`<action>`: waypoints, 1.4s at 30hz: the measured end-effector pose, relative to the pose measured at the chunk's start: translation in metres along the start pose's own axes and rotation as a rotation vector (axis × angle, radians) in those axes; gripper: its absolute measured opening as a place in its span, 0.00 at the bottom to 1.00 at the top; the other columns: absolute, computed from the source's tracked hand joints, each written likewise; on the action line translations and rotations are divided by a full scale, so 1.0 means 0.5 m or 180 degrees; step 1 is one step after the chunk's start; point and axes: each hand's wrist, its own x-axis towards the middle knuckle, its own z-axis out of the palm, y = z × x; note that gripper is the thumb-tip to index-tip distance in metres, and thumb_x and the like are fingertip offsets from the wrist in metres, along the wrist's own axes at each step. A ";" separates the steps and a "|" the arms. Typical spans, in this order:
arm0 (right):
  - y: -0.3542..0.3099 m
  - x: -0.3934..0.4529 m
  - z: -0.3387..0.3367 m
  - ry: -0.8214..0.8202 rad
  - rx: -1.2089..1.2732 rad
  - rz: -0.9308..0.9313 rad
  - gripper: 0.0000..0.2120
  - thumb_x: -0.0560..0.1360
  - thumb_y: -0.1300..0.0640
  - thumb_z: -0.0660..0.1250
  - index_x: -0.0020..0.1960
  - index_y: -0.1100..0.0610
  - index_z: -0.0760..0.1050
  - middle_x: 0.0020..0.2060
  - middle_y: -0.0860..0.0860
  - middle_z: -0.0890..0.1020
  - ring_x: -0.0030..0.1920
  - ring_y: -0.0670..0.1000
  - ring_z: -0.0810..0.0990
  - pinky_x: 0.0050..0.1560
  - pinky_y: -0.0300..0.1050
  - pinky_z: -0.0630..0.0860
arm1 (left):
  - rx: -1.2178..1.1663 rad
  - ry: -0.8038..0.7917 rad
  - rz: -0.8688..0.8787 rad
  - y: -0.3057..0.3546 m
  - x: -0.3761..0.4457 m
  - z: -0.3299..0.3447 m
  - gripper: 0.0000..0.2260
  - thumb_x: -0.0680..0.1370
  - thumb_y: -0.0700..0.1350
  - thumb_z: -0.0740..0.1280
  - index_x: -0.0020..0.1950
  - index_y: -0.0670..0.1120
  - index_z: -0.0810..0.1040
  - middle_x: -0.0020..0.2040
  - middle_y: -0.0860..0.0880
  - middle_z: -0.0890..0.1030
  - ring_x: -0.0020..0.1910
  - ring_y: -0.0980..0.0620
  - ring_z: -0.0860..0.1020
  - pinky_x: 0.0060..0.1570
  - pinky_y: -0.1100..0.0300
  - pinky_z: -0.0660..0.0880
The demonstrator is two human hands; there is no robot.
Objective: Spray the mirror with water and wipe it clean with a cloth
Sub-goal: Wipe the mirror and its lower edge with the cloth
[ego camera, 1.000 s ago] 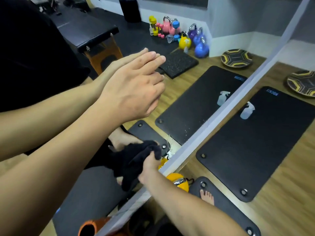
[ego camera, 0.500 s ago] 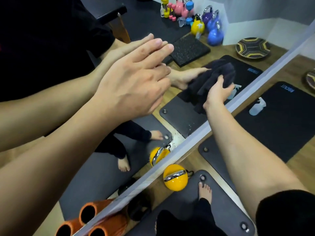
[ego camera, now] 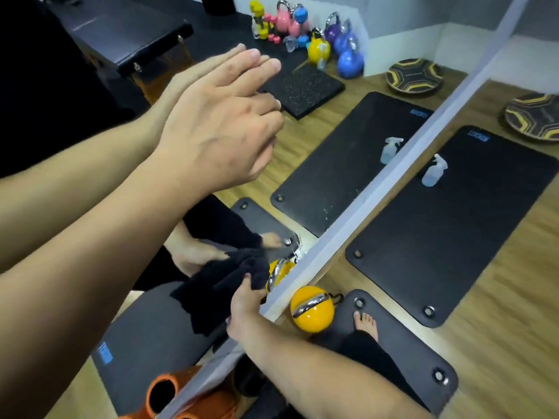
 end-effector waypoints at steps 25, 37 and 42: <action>-0.933 0.103 -0.179 0.0959 0.0535 -0.2591 0.26 0.81 0.47 0.63 0.76 0.54 0.62 0.72 0.54 0.71 0.69 0.58 0.73 0.65 0.44 0.68 | -0.0601 -0.0114 -0.0102 0.087 0.311 0.146 0.12 0.79 0.47 0.62 0.49 0.41 0.82 0.55 0.42 0.82 0.69 0.38 0.76 0.77 0.46 0.62; -0.261 0.174 -0.065 0.0266 -0.0483 -0.0049 0.38 0.75 0.31 0.58 0.75 0.54 0.58 0.68 0.58 0.73 0.66 0.63 0.74 0.66 0.58 0.73 | -0.0469 -0.0392 0.0105 0.080 0.307 0.152 0.16 0.79 0.51 0.59 0.49 0.43 0.83 0.55 0.44 0.83 0.70 0.39 0.74 0.79 0.47 0.57; -0.377 0.180 -0.109 -0.0112 0.0263 0.0224 0.32 0.78 0.39 0.63 0.75 0.55 0.61 0.68 0.58 0.74 0.64 0.62 0.76 0.65 0.60 0.75 | -0.0412 -0.0295 -0.0034 0.089 0.318 0.151 0.16 0.78 0.51 0.59 0.46 0.42 0.82 0.48 0.42 0.82 0.62 0.38 0.78 0.72 0.46 0.63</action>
